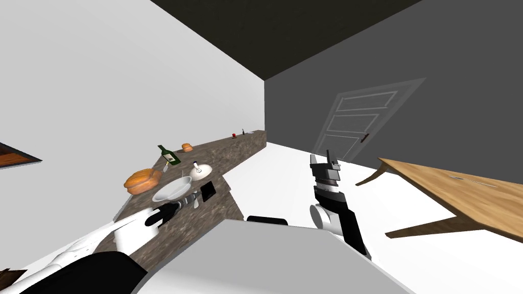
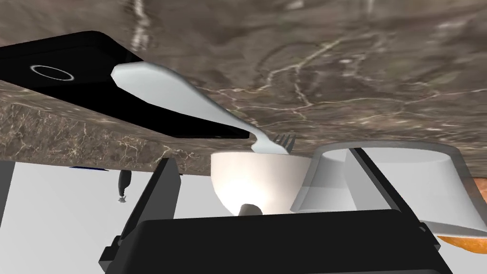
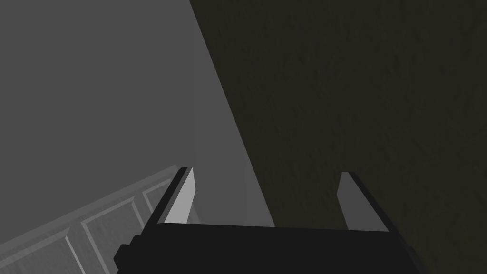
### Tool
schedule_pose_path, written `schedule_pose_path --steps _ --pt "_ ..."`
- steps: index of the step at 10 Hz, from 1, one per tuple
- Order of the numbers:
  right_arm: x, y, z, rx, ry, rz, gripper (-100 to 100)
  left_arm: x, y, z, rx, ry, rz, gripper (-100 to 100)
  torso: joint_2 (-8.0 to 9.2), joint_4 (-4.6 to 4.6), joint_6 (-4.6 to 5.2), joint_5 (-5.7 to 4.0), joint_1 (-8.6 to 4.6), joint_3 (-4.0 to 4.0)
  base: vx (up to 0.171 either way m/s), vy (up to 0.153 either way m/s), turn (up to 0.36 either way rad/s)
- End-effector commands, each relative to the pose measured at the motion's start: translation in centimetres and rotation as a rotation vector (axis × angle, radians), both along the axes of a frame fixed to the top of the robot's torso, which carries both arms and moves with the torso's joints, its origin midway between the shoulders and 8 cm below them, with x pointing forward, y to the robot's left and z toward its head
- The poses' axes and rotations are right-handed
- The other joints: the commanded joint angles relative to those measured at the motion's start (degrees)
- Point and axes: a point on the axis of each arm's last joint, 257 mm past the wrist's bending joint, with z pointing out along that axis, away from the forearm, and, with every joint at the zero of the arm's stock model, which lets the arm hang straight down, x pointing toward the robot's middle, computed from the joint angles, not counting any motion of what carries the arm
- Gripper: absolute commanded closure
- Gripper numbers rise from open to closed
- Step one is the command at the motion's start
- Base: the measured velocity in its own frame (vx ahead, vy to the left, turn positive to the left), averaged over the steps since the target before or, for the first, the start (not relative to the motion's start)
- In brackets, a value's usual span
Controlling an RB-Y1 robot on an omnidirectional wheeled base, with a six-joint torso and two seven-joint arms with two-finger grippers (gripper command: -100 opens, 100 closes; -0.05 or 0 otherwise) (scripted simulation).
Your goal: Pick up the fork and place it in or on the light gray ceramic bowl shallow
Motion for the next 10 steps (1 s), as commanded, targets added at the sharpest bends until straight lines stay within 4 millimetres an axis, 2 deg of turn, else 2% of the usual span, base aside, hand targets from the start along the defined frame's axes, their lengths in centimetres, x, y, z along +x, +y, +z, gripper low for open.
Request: schedule_pose_path --steps 1,2,3,4,5,7,8,10 --pt "0.0 0.0 0.0 0.0 0.0 0.0 0 -0.8 1.4 -0.1 0.025 0.037 0.022 -100 0.0 0.0 0.0 0.0 0.0 0.0 0.103 -0.025 0.004" --pt "0.0 0.0 0.0 0.0 0.0 0.0 0 -1.6 2.3 -0.3 0.042 0.062 0.037 -100 0.0 0.0 0.01 0.0 0.0 0.0 0.105 -0.025 0.006" --pt "0.0 0.0 0.0 0.0 0.0 0.0 0 -0.9 1.7 -0.3 0.031 0.046 0.026 -100 0.0 0.0 0.01 0.0 0.0 0.0 0.046 -0.01 0.002" --pt "0.0 0.0 0.0 0.0 0.0 0.0 0 -1.0 1.8 -0.3 0.034 0.05 0.029 0 0.17 0.03 0.0 0.01 0.03 0.09 0.009 -0.002 -0.001" --pt "0.0 0.0 0.0 0.0 0.0 0.0 0 -1.5 2.3 -1.1 0.034 0.047 0.041 -100 0.32 0.07 0.0 0.02 0.07 0.18 0.023 0.012 -0.088" --pt "0.0 0.0 0.0 0.0 0.0 0.0 0 -1.5 2.5 -1.3 0.033 0.047 0.044 -100 0.3 0.07 0.01 0.05 0.19 0.17 0.027 0.022 -0.068" --pt "0.0 0.0 0.0 0.0 0.0 0.0 0 -1.5 2.5 -1.3 0.034 0.047 0.044 100 0.35 0.08 -0.01 0.04 0.15 0.2 0.0 0.0 0.0" --pt "0.0 0.0 0.0 0.0 0.0 0.0 0 -1.5 2.6 -1.3 0.035 0.047 0.047 100 0.39 0.07 0.06 0.09 0.09 0.22 0.0 0.003 0.007"
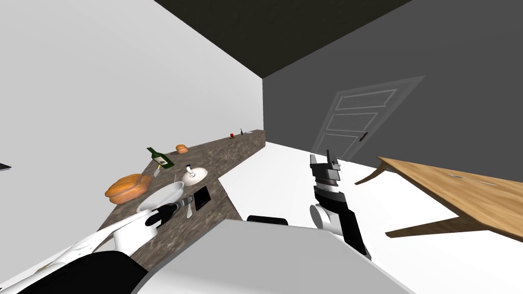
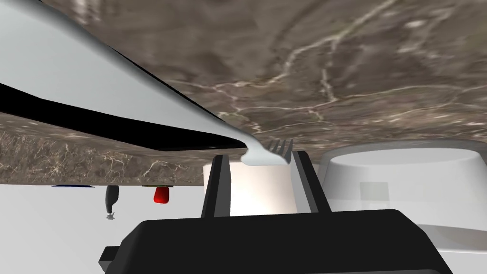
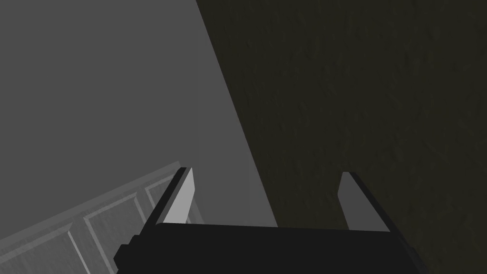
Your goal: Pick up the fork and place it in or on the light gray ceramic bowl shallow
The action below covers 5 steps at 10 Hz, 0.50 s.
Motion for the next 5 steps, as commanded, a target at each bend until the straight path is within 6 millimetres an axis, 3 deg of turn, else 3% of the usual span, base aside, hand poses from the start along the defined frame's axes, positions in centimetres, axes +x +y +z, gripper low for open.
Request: schedule_pose_path --steps 1,2,3,4,5 --pt "0.0 0.0 0.0 0.0 0.0 0.0 0 0.0 0.0 0.0 0.0 0.0 0.0 100 0.0 0.0 0.0 0.0 0.0 0.0 0.0 0.0 0.0" --pt "0.0 0.0 0.0 0.0 0.0 0.0 0 -0.01 0.0 -0.01 0.0 0.0 0.0 100 0.0 0.0 0.0 0.0 0.01 0.0 0.0 0.0 0.0" --pt "0.0 0.0 0.0 0.0 0.0 0.0 0 0.0 -0.01 0.0 0.0 0.0 0.0 0 0.0 0.0 0.0 0.0 0.01 0.0 0.0 0.0 0.0" --pt "0.0 0.0 0.0 0.0 0.0 0.0 0 0.33 -0.54 0.63 0.0 0.003 -0.013 100 0.0 0.0 -0.01 0.0 0.02 0.0 -0.02 -0.012 0.102" --pt "0.0 0.0 0.0 0.0 0.0 0.0 0 0.21 -0.37 0.34 0.0 0.0 -0.009 100 0.1 0.01 -0.07 -0.02 -0.04 0.05 -0.013 -0.01 0.033"
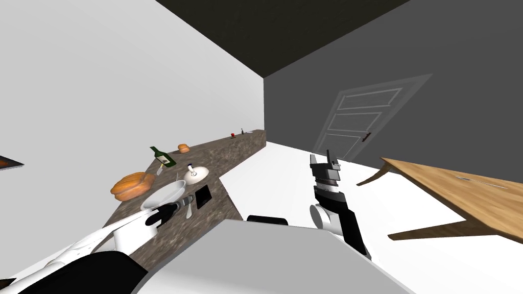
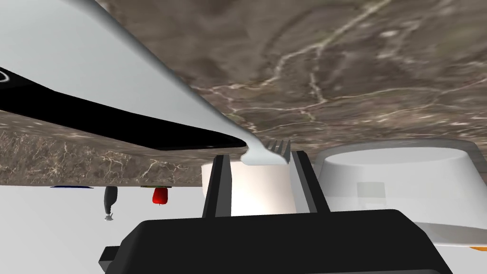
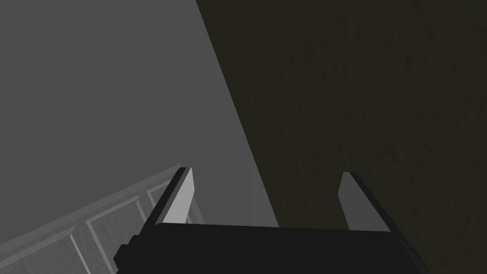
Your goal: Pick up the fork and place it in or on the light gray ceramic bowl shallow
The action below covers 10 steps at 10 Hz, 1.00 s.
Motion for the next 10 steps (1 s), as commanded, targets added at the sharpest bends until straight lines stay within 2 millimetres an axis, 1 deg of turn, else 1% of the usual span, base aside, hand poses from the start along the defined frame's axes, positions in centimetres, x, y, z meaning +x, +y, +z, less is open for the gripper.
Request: schedule_pose_path --steps 1,2,3,6,7,8,10 --pt "0.0 0.0 0.0 0.0 0.0 0.0 0 0.0 0.0 0.0 0.0 0.0 0.0 0 0.0 0.0 0.0 0.0 0.0 0.0 0.0 0.0 0.0" --pt "0.0 0.0 0.0 0.0 0.0 0.0 0 1.5 0.1 1.2 -0.01 -0.047 0.009 100 -0.04 -0.01 0.01 0.0 0.02 -0.02 -0.122 0.03 -0.112" --pt "0.0 0.0 0.0 0.0 0.0 0.0 0 1.9 0.1 1.6 -0.013 -0.059 0.011 100 0.26 0.07 0.09 -0.01 0.11 0.14 -0.197 0.054 -0.13" --pt "0.0 0.0 0.0 0.0 0.0 0.0 0 4.8 0.3 4.9 -0.026 -0.13 0.018 100 0.75 0.2 0.06 0.0 0.33 0.45 -0.206 0.085 -0.142" --pt "0.0 0.0 0.0 0.0 0.0 0.0 0 5.2 0.3 5.6 -0.028 -0.139 0.02 100 0.76 0.21 0.07 0.02 0.38 0.46 -0.184 0.08 -0.118" --pt "0.0 0.0 0.0 0.0 0.0 0.0 0 6.0 0.5 6.8 -0.033 -0.154 0.025 100 0.7 0.19 0.05 0.04 0.35 0.42 -0.211 0.089 -0.153" --pt "0.0 0.0 0.0 0.0 0.0 0.0 0 6.6 0.9 7.9 -0.037 -0.163 0.035 100 0.62 0.18 0.02 0.05 0.46 0.39 -0.127 0.098 -0.117"
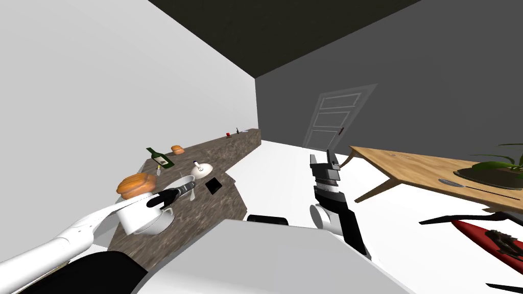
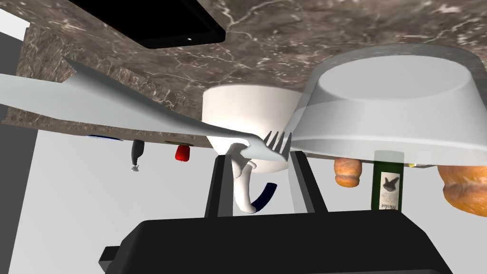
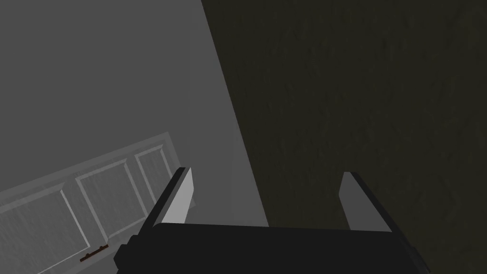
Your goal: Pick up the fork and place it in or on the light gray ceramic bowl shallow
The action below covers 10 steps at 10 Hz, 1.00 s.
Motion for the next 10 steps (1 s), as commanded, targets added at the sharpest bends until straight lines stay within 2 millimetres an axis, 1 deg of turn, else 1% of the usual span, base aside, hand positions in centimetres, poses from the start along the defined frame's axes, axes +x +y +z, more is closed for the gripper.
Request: schedule_pose_path --steps 1,4,10 --pt "0.0 0.0 0.0 0.0 0.0 0.0 0 0.5 0.5 0.8 -0.004 -0.004 0.012 100 0.0 0.0 0.0 0.0 0.0 0.0 -0.095 0.097 -0.098" --pt "0.0 0.0 0.0 0.0 0.0 0.0 0 0.6 1.5 1.9 -0.009 0.007 0.044 100 -0.05 -0.03 -0.42 -0.02 0.61 -0.04 -0.081 0.103 -0.103" --pt "0.0 0.0 0.0 0.0 0.0 0.0 0 -0.2 4.0 3.0 -0.008 0.058 0.119 100 -0.07 -0.19 -1.38 0.34 2.25 -0.12 -0.034 0.097 -0.074"
